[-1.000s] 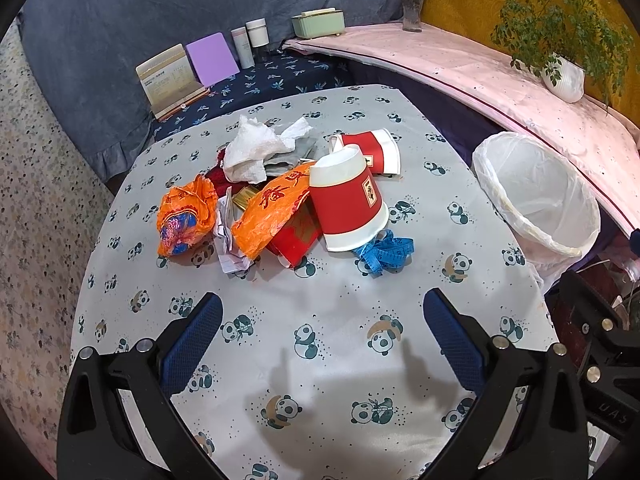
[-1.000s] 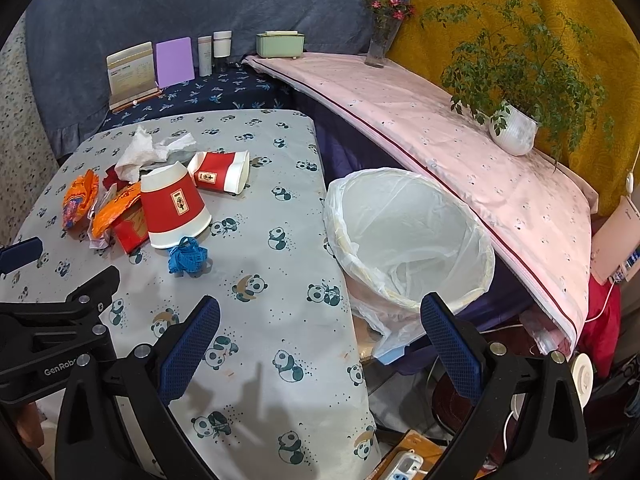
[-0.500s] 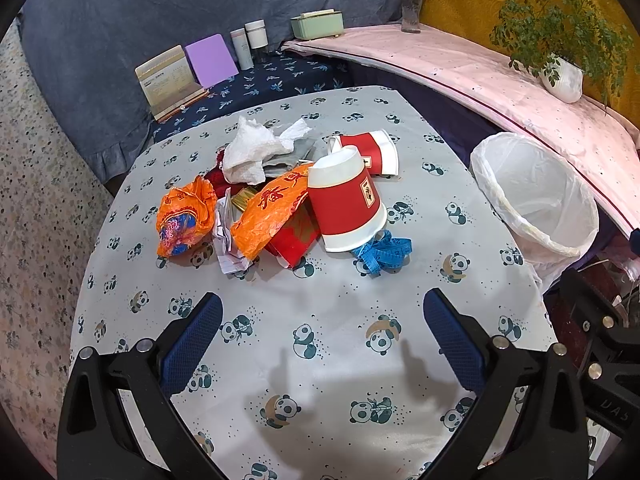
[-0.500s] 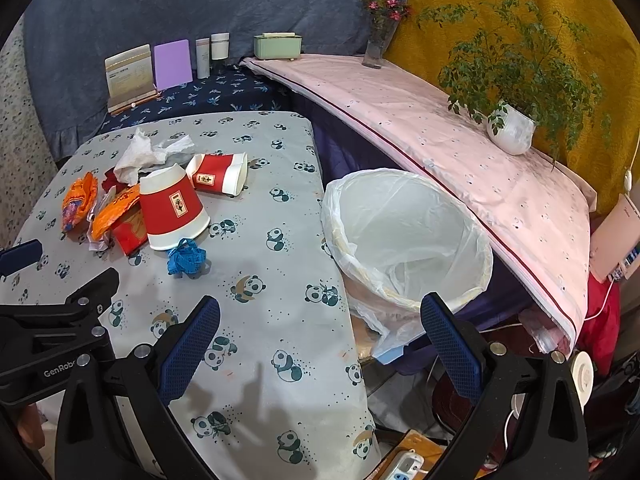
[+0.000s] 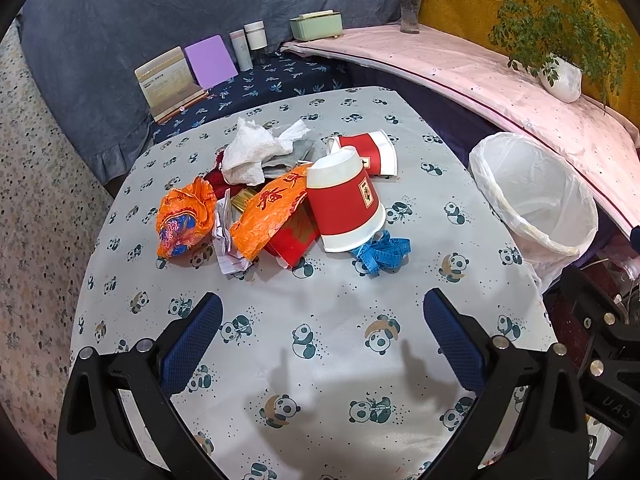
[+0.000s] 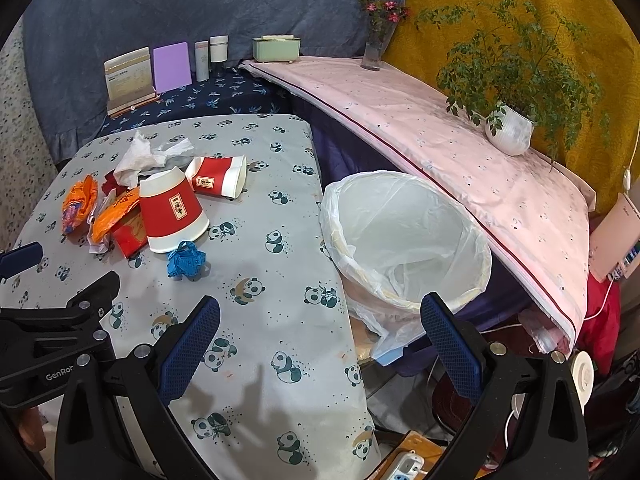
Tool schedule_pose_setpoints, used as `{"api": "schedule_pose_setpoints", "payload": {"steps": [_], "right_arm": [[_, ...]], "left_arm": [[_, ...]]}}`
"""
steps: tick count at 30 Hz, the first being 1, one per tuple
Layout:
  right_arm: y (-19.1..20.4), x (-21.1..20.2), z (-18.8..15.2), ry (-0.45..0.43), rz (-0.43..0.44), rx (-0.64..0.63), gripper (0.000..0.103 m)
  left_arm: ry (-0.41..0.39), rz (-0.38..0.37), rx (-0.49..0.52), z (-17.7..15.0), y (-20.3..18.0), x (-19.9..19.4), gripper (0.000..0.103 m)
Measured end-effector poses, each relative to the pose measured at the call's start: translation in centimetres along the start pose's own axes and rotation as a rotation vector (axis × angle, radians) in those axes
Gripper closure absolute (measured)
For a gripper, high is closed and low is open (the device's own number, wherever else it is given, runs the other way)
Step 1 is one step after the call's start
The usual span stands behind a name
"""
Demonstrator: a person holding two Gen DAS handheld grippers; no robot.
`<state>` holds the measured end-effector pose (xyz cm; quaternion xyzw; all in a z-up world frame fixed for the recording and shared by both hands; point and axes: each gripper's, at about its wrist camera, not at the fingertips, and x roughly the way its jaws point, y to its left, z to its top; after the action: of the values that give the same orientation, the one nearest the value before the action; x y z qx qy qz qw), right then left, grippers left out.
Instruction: Collect trash
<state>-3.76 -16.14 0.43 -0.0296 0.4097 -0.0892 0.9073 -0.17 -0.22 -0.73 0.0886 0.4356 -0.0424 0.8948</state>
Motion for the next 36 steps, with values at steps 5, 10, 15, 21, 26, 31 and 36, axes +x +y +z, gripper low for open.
{"api": "schedule_pose_setpoints", "payload": {"steps": [5,10,15,21,26,31,36], "right_arm": [[0.01,-0.02,0.01,-0.002,-0.001,0.000,0.007],[-0.03,-0.02,0.11,-0.005,-0.002,0.000,0.007],[-0.02,-0.06,0.07,-0.006,-0.003,-0.001,0.007],[-0.02,-0.04,0.06,-0.006,-0.002,-0.001,0.007],[-0.01,-0.02,0.08,-0.006,-0.003,-0.002,0.007],[-0.09,-0.07,0.13,-0.007,-0.005,0.001,0.007],[-0.26,-0.01,0.13,-0.009,-0.008,0.008,0.007]], "left_arm": [[0.000,0.001,-0.002,0.04,-0.06,-0.01,0.007],[-0.003,-0.002,0.002,0.14,-0.05,-0.20,0.007],[-0.007,-0.006,0.003,0.27,-0.10,-0.36,0.007],[-0.009,-0.009,0.003,0.27,-0.14,-0.44,0.007],[-0.011,-0.013,0.006,0.30,-0.24,-0.48,0.007],[-0.022,-0.015,0.013,0.19,-0.39,-0.62,0.007],[-0.027,-0.016,0.015,0.18,-0.43,-0.62,0.007]]}}
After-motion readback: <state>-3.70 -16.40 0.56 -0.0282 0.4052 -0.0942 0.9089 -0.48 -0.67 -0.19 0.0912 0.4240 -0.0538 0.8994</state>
